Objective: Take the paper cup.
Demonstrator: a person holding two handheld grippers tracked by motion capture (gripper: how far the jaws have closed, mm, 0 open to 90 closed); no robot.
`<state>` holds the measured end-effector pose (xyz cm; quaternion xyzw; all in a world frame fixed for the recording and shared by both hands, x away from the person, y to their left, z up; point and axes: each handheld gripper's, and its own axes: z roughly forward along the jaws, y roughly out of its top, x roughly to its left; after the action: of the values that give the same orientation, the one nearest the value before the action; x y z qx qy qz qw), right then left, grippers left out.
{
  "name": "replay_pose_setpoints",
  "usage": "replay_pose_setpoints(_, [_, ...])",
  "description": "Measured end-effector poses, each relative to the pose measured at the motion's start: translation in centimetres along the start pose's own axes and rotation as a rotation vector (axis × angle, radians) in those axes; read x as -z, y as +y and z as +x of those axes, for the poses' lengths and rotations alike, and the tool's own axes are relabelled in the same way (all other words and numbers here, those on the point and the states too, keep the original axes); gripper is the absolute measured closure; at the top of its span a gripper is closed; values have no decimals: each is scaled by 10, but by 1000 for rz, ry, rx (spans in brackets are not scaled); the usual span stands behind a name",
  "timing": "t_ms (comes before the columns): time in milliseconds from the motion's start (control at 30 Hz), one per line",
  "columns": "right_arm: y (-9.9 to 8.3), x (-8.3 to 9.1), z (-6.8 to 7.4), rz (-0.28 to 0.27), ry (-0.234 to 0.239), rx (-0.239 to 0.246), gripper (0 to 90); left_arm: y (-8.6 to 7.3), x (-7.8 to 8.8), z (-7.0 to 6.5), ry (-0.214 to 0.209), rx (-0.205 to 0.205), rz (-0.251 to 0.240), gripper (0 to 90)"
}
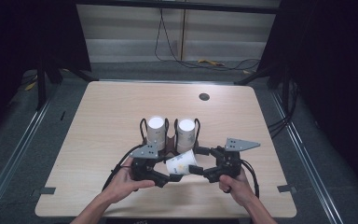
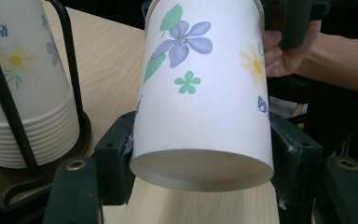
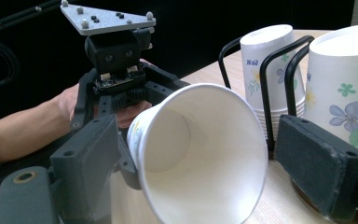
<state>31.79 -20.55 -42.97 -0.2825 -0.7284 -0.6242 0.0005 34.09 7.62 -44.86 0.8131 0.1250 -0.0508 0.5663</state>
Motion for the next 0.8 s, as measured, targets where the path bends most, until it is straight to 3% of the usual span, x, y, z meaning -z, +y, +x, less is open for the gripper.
replay_pose_setpoints(300, [0, -3, -1, -10, 14, -17, 140, 4, 1, -2, -10, -9, -9, 346])
replay_pose_setpoints(800, [-4, -15, -1, 40, 62, -27, 140, 3, -2, -4, -29, -15, -3, 346])
